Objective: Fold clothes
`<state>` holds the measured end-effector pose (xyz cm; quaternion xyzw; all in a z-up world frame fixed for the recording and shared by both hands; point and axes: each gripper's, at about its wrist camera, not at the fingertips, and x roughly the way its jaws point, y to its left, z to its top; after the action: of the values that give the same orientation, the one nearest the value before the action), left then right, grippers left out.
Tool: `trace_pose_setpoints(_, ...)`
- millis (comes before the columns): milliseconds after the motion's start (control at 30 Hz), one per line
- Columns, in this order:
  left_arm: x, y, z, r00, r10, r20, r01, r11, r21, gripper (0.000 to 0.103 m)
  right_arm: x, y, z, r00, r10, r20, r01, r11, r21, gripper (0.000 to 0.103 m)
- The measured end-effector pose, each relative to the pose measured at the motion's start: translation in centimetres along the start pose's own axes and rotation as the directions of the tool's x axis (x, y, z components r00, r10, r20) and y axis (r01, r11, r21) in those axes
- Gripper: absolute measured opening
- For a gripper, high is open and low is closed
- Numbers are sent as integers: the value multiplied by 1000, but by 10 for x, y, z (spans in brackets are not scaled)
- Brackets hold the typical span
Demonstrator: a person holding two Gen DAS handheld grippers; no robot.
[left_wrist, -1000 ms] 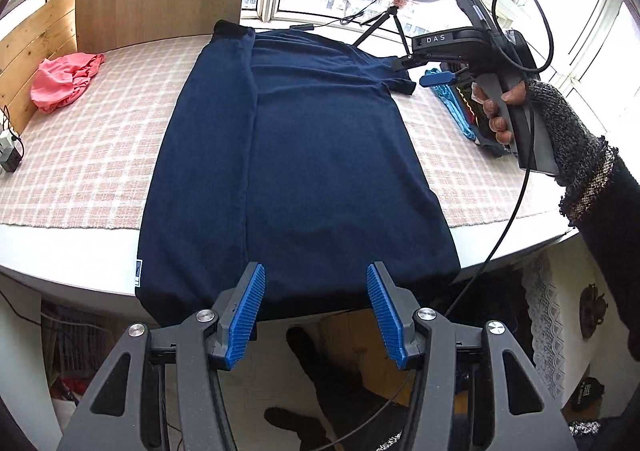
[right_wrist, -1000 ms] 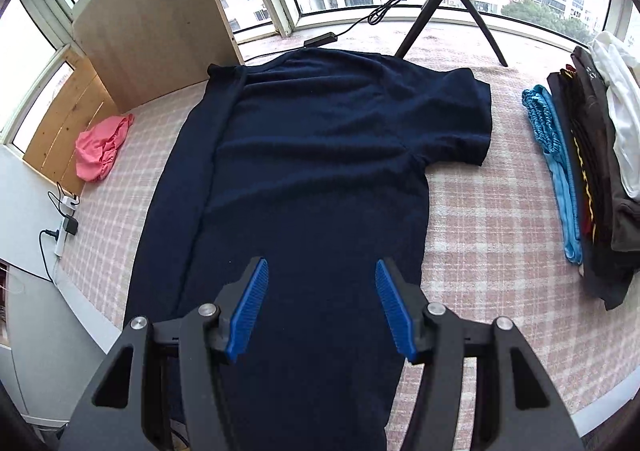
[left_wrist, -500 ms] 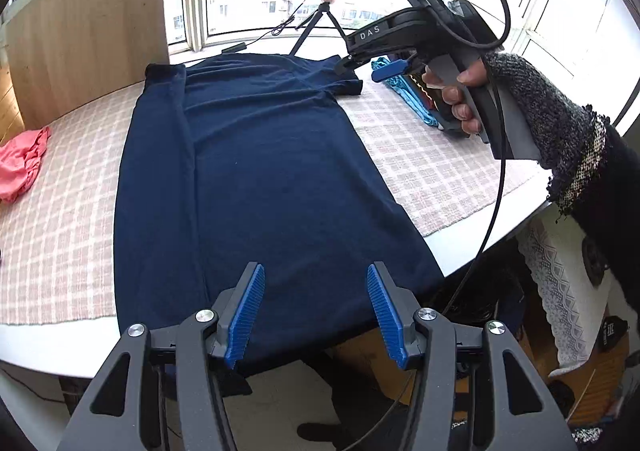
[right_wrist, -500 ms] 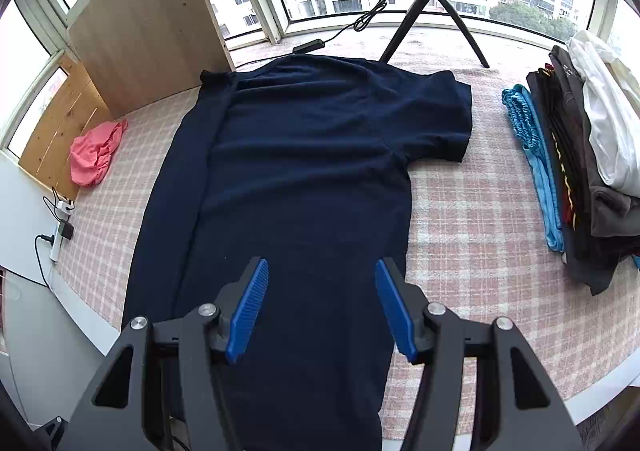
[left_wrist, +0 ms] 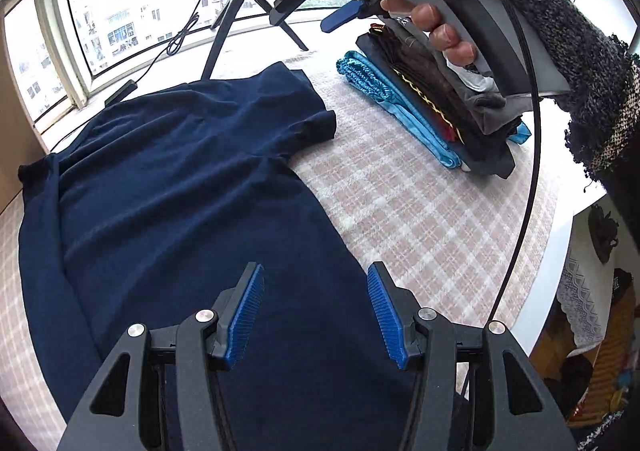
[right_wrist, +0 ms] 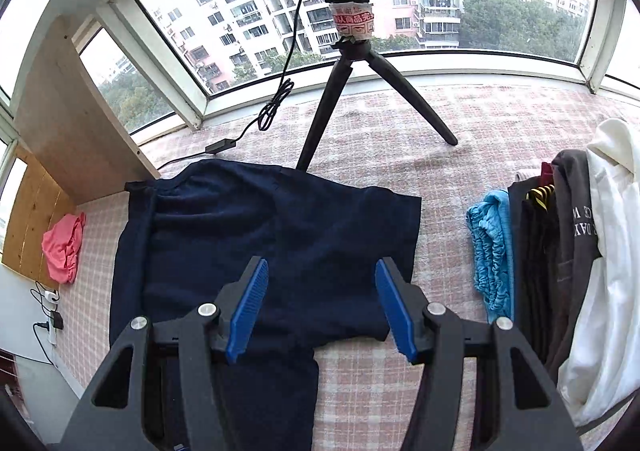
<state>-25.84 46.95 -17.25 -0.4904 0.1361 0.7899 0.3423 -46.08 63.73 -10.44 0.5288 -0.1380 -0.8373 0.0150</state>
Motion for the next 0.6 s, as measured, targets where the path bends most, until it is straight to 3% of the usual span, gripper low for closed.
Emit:
trace_pose_setpoints(133, 44, -14, 38, 998, 57, -1, -56, 988, 142, 52, 42, -25, 21, 998, -19, -61, 20, 1000, 20, 55)
trace_pose_setpoints(367, 112, -34, 83, 994, 106, -7, -98, 940, 326, 52, 92, -62, 42, 992, -54, -112, 60, 997, 53, 55)
trace_pose_setpoints(600, 154, -41, 105, 991, 137, -6, -123, 913, 388, 52, 121, -72, 52, 987, -59, -149, 65, 997, 32, 55)
